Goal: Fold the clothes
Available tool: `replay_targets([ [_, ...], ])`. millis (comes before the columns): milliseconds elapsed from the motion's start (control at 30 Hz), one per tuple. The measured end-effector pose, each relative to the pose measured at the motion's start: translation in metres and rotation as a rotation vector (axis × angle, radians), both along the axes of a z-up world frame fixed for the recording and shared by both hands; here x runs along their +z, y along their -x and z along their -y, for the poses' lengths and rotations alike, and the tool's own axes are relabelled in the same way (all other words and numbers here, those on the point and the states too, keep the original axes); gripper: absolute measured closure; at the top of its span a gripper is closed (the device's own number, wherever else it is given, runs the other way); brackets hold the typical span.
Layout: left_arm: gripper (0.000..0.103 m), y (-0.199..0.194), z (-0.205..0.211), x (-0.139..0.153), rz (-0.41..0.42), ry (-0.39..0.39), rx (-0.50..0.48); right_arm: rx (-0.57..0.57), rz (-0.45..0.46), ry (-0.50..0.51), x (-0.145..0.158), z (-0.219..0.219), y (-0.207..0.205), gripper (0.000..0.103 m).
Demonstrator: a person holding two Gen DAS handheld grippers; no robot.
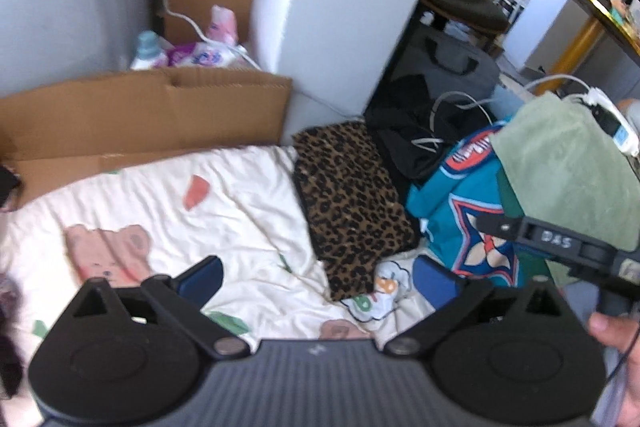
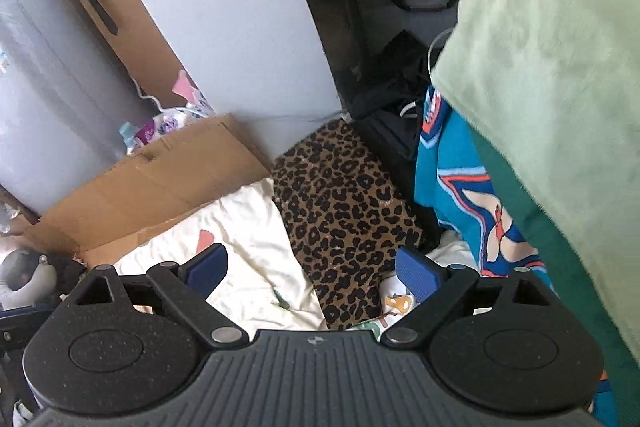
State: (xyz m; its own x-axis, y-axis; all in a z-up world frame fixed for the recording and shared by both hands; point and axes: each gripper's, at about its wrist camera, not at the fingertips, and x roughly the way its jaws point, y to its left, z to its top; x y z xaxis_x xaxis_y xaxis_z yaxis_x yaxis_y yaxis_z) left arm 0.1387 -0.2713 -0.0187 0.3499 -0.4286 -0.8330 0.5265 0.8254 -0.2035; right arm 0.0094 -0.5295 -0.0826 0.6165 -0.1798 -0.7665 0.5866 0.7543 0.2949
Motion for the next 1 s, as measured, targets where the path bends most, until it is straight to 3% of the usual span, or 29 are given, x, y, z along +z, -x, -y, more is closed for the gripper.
replay_targets([
  [100,0.001,0.002,-0.012,0.020,0.029,-0.067,0.040,0.058,0.001,0.022,0.026,-0.009,0.001,0.009],
  [367,0.001,0.019,-0.062,0.072,0.063,-0.116,0.162,0.146,0.017,-0.010,0.085,-0.026,0.010,0.008],
  [500,0.001,0.025,-0.086,0.096,0.054,-0.155,0.160,0.191,0.013,-0.004,0.110,-0.046,0.020,0.008],
  [800,0.001,0.052,-0.153,0.127,0.112,-0.131,0.233,0.210,0.029,0.033,0.155,-0.103,0.038,0.008],
  [1000,0.001,0.078,-0.202,0.144,0.158,-0.073,0.292,0.275,0.028,0.095,0.177,-0.153,0.052,0.008],
])
